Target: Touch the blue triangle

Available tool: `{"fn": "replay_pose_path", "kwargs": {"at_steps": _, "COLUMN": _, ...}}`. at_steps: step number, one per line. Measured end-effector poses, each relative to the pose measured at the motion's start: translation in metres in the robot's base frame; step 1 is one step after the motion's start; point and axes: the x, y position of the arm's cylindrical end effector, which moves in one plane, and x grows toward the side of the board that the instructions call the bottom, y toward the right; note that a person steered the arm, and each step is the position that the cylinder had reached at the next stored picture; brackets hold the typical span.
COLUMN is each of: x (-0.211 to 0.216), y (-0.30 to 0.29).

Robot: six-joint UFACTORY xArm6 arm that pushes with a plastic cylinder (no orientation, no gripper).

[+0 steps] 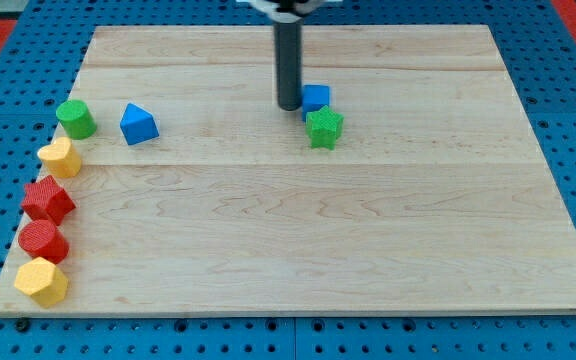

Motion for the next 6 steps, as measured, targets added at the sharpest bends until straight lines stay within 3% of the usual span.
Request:
{"fn": "replay_pose_path", "kwargs": {"at_steps": 2, "x": 0.019, "y": -0.043}}
{"fn": "replay_pose_path", "kwargs": {"at_steps": 3, "x": -0.004, "y": -0.032}}
{"fn": "replay_pose_path", "kwargs": {"at_steps": 5, "x": -0.005, "y": 0.129}}
{"fn": "replay_pose_path", "kwargs": {"at_steps": 6, "x": 0.012, "y": 0.139}}
